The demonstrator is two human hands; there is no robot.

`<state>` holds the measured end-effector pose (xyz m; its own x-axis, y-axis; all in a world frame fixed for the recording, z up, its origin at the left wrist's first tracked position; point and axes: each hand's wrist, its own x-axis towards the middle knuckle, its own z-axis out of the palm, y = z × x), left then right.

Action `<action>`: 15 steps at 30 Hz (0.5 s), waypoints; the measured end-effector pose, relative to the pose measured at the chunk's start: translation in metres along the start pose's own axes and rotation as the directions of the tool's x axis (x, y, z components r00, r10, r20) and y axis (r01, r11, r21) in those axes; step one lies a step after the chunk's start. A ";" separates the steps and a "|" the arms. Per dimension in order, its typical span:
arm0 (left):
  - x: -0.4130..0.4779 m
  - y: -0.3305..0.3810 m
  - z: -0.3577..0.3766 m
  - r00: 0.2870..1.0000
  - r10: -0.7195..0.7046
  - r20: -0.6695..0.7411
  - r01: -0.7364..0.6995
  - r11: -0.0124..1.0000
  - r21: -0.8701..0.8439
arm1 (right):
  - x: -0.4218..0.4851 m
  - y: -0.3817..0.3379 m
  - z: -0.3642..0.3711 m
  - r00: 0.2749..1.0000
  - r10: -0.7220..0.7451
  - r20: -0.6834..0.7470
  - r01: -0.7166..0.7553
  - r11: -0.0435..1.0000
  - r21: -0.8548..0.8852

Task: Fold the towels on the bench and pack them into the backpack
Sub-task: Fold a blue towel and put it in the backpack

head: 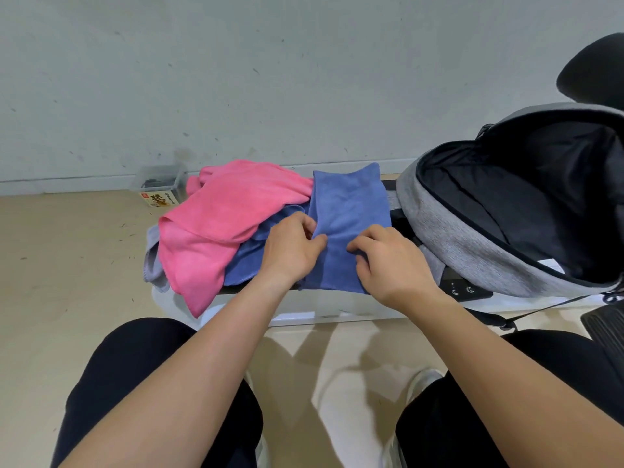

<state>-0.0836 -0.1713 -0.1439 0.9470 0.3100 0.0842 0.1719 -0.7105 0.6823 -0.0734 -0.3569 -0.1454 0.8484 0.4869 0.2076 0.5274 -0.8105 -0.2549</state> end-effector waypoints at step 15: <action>-0.016 -0.016 -0.001 0.994 -0.051 0.094 0.021 0.956 0.294 | -0.006 -0.002 0.004 0.972 -0.107 0.210 0.126 0.989 -0.081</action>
<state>-0.1015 -0.1635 -0.1554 0.9585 0.2845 -0.0195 0.2637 -0.8582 0.4404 -0.0796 -0.3573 -0.1499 0.7774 0.6283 0.0311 0.6252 -0.7661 -0.1490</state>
